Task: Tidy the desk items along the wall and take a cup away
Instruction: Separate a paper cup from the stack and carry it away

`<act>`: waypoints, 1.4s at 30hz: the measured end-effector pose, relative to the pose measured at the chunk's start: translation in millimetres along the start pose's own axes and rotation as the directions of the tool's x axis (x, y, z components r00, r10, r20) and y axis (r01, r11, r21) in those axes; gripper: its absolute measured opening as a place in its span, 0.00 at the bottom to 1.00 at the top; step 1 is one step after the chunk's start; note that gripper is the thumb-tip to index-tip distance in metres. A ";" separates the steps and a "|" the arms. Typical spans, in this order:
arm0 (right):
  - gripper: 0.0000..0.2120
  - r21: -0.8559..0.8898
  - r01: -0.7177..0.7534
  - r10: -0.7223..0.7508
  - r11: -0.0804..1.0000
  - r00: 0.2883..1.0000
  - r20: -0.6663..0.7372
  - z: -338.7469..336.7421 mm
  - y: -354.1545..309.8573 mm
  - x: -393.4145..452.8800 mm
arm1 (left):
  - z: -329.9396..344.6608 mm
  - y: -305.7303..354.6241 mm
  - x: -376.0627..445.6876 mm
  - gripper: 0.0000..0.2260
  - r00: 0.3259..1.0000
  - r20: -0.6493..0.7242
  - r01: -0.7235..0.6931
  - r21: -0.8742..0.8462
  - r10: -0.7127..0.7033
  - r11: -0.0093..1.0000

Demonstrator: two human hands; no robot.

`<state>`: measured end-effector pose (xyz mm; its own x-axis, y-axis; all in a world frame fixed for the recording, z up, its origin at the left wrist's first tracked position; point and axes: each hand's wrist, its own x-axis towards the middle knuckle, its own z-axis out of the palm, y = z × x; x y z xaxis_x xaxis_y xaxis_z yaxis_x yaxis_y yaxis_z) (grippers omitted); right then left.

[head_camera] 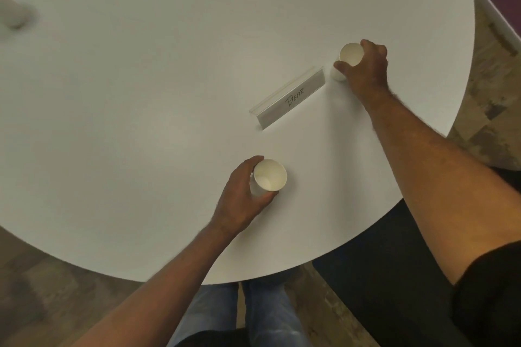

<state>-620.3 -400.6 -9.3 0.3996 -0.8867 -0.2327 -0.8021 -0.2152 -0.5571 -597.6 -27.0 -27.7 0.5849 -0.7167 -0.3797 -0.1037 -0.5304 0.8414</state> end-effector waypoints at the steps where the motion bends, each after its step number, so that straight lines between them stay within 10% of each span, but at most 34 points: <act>1: 0.39 0.005 -0.001 0.001 1.000 1.000 0.005 0.1 0.4 -0.7 | -0.3 -0.5 0.1 0.32 1.000 -0.002 -0.005 0.004 0.005 1.000; 12: 0.35 0.251 -0.092 0.144 0.964 0.970 -0.198 -25.3 3.8 -109.0 | -14.1 25.4 -18.0 0.31 0.994 0.035 -0.105 0.031 0.104 0.994; 30: 0.19 0.675 -0.253 0.323 0.694 0.946 0.023 -27.8 72.7 -477.4 | 27.8 80.2 -152.3 0.31 0.873 0.447 -0.270 0.105 0.197 0.957; 42: 0.29 0.730 -0.301 0.323 0.614 0.939 0.115 -80.4 236.8 -686.9 | 166.9 52.0 -363.6 0.30 0.749 0.628 -0.399 0.172 0.212 0.901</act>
<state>-1120.3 124.6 82.8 0.1669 -0.8554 -0.4903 -0.2889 0.4330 -0.8538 -949.9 130.5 89.9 -0.0894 -0.9335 -0.3473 -0.4650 -0.2692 0.8434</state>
